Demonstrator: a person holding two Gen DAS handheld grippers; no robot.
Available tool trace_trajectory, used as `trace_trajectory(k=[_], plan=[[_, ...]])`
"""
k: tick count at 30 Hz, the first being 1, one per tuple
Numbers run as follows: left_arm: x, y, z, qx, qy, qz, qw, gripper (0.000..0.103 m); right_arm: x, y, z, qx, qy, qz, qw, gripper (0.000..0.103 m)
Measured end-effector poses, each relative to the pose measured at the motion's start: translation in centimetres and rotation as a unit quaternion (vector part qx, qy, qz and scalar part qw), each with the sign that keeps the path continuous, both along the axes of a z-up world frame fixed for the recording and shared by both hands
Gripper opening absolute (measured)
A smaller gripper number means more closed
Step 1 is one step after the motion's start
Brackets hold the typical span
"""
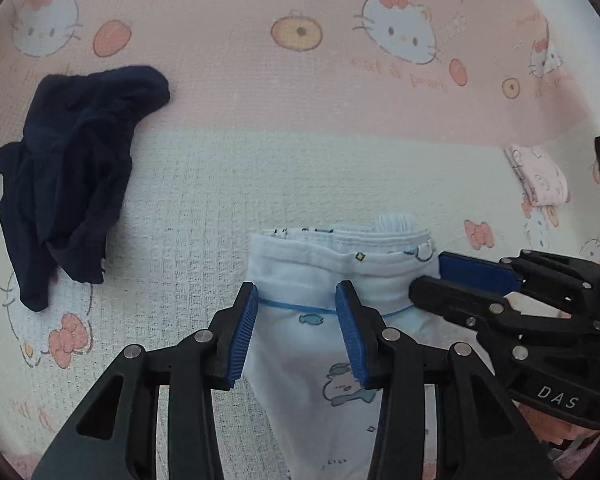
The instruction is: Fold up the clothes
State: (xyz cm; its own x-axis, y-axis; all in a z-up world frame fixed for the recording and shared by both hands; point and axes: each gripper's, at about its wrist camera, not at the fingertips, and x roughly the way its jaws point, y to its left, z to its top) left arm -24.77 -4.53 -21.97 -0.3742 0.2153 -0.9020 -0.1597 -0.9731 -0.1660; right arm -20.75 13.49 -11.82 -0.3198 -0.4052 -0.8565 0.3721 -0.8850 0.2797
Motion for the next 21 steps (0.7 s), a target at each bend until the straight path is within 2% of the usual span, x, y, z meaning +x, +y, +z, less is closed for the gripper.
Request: trace_trajectory(k=[1,3,4,6,9,11,12,14,17,18,21], plan=[[-0.1,-0.3,-0.8,-0.002,-0.009,0.010,0.9999,0.045,-0.3,-0.2,-0.5,0.008,0.000,-0.003,1.000,0.030],[-0.5,-0.7,-1.7,0.008,-0.019,0.032,0.9993,0.059,-1.0,0.0,-1.6,0.006,-0.016,-0.029,0.999,0.030],[-0.6,-1.0,-2.0,0.013,-0.023,0.041,0.9988,0.060,-1.4,0.4,-2.2,0.000,-0.028,-0.046,0.999,0.030],[-0.8,-1.5,-2.0,0.027,-0.026,0.046,0.9983,0.062,-1.8,2.2,-2.9,-0.055,-0.062,-0.088,0.993,0.031],[-0.7,-3.1,-1.9,0.046,-0.039,0.074,0.9955,0.062,-2.5,5.4,-4.2,-0.149,-0.131,-0.144,0.969,0.032],[-0.2,-4.6,-1.2,0.040,-0.033,0.106,0.9930,0.059,-2.4,6.2,-3.7,-0.154,-0.131,-0.144,0.969,0.033],[0.1,-5.2,-0.7,0.039,-0.024,0.117,0.9920,0.059,-2.2,6.0,-2.7,-0.149,-0.115,-0.129,0.974,0.033],[0.4,-5.3,0.6,0.068,0.008,0.105,0.9921,0.059,-1.7,5.6,-0.7,-0.137,-0.083,-0.098,0.982,0.033],[0.3,-3.0,2.2,0.100,0.048,0.043,0.9929,0.059,-1.9,3.5,1.3,-0.115,-0.052,-0.044,0.991,0.034],[0.1,-2.0,2.1,0.092,0.053,0.027,0.9940,0.060,-2.1,2.7,1.1,-0.089,-0.049,-0.035,0.994,0.034],[-1.5,-0.4,0.1,0.055,0.031,0.023,0.9978,0.057,-2.9,0.2,0.3,-0.013,-0.040,-0.010,0.999,0.031]])
